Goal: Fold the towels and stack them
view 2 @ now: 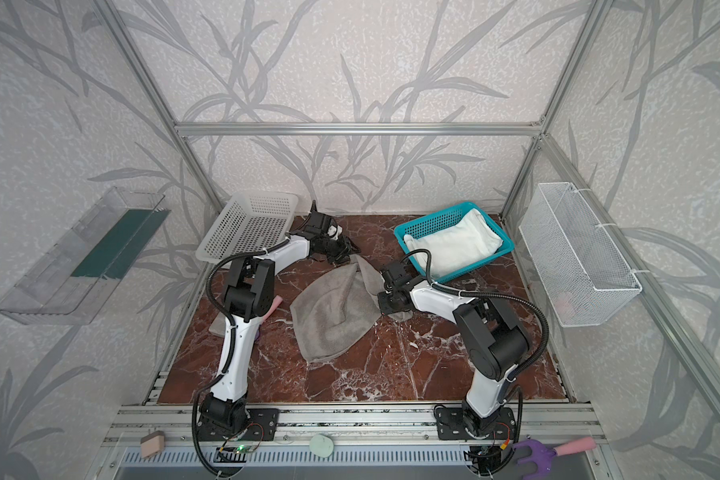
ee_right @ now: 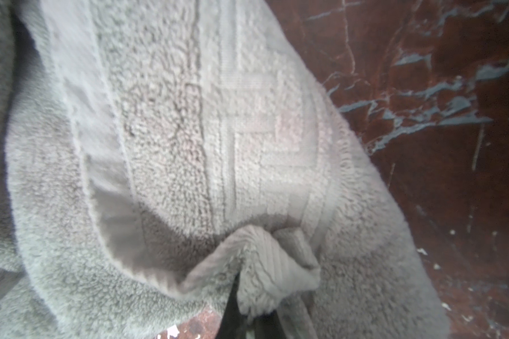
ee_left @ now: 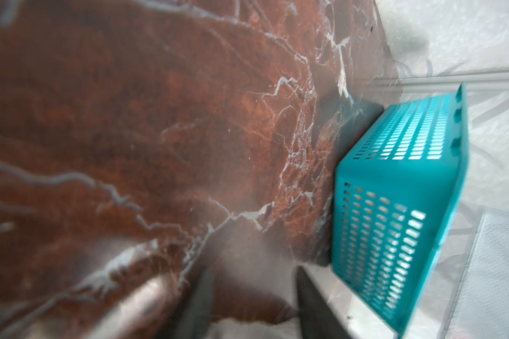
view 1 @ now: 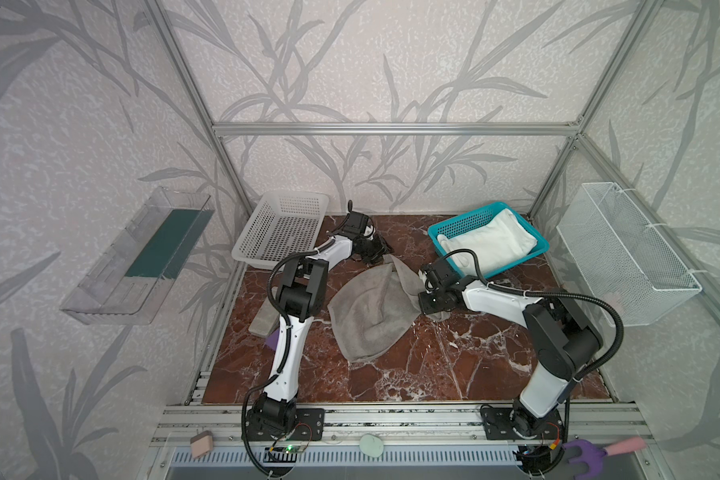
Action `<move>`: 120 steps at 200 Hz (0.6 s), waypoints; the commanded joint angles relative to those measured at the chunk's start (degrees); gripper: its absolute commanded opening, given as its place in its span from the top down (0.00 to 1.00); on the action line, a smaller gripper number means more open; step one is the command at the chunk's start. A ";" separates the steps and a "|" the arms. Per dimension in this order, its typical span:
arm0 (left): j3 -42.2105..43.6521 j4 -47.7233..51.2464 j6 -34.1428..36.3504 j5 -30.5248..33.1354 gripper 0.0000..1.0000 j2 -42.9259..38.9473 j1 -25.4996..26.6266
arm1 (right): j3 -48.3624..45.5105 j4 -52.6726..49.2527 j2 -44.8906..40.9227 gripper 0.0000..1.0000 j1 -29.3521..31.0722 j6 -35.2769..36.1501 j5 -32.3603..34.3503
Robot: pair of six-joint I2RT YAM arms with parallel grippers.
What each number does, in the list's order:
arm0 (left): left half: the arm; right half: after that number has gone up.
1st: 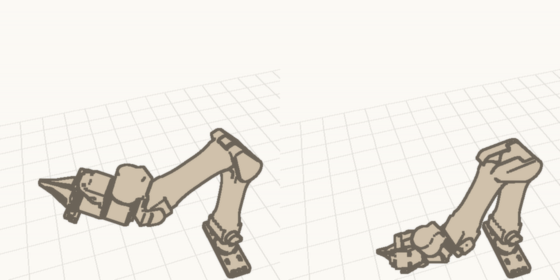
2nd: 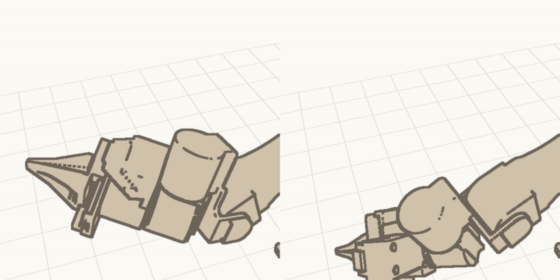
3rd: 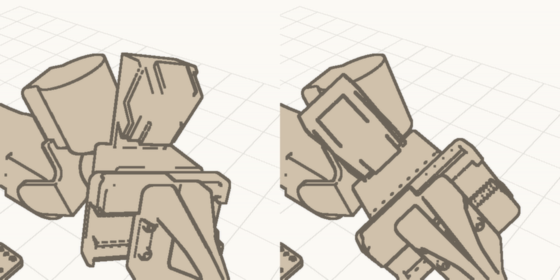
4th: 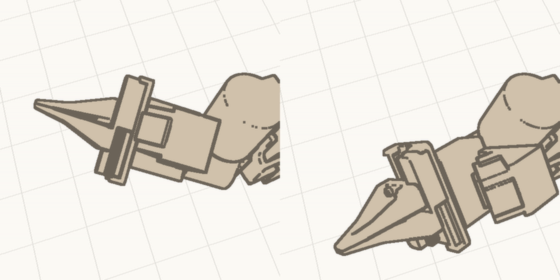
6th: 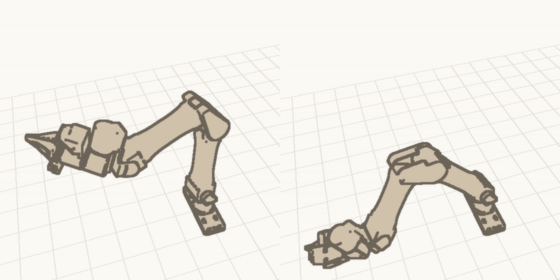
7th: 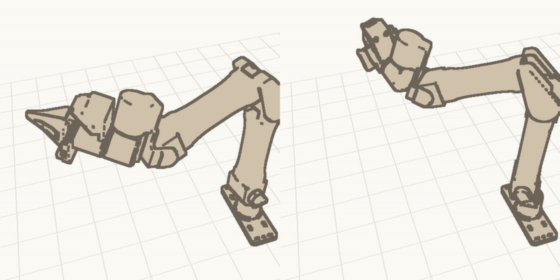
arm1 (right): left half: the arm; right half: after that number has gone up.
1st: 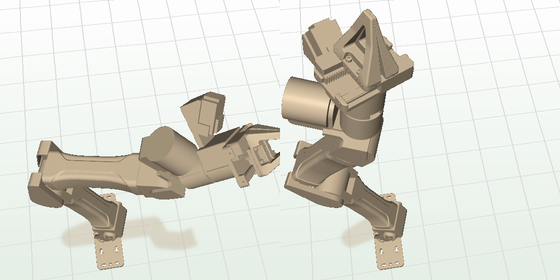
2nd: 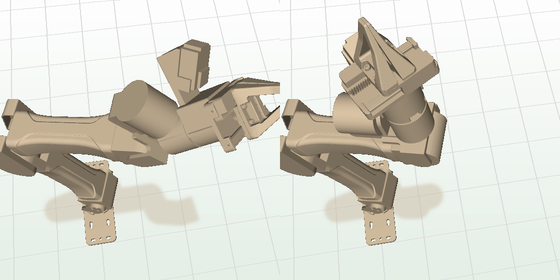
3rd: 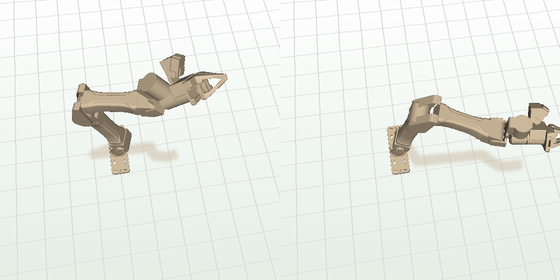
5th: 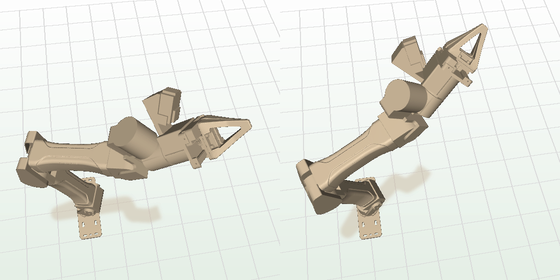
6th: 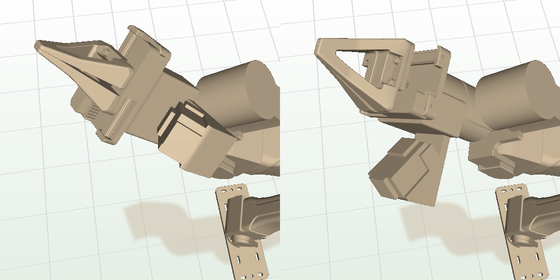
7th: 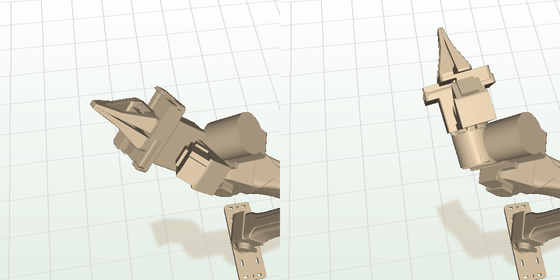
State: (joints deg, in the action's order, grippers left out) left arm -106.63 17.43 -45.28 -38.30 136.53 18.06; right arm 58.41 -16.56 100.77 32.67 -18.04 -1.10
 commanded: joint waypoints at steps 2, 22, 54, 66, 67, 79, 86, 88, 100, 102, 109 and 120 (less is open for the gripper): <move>1.75 0.52 -0.89 -1.57 0.92 -5.24 0.15 | 1.24 -3.37 -0.98 1.00 0.23 0.62 1.98; 3.31 0.21 0.14 -0.09 1.00 -8.58 -0.05 | 2.00 -5.04 -3.51 1.00 0.44 1.14 2.46; 0.70 4.97 6.53 3.35 1.00 -16.15 -0.44 | 6.27 -10.06 -11.84 1.00 0.40 4.25 4.70; -1.56 8.50 10.33 5.72 1.00 -19.63 -0.49 | 9.13 -12.06 -15.35 1.00 0.43 6.19 5.66; -1.78 8.76 10.67 5.88 1.00 -19.89 -0.49 | 9.46 -12.25 -15.61 1.00 0.40 6.27 5.75; -4.34 12.20 14.16 8.23 1.00 -23.76 -0.41 | 12.42 -13.40 -19.31 1.00 0.44 7.78 6.99; -5.90 14.38 16.13 9.87 1.00 -26.15 -0.33 | 14.04 -13.56 -21.54 1.00 0.45 8.60 7.40; -6.43 14.96 16.76 10.21 1.00 -26.82 -0.32 | 14.48 -13.69 -22.14 1.00 0.46 8.87 7.47; -8.74 17.81 20.27 13.59 1.00 -30.95 0.24 | 17.74 -14.30 -25.33 1.00 0.45 10.18 7.44; -8.94 18.03 20.79 14.39 1.00 -31.69 0.40 | 18.35 -14.47 -25.88 1.00 0.40 10.28 7.39; -9.70 19.10 22.66 16.89 1.00 -34.47 0.93 | 20.07 -14.66 -27.59 1.00 0.39 10.89 6.97; -10.56 20.21 25.50 20.51 1.00 -38.66 2.10 | 22.49 -14.90 -29.94 1.00 0.46 11.75 5.96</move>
State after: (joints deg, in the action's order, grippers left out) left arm -113.21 31.79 -29.41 -27.27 107.96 18.41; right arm 75.96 -28.58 76.49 32.95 -9.98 4.54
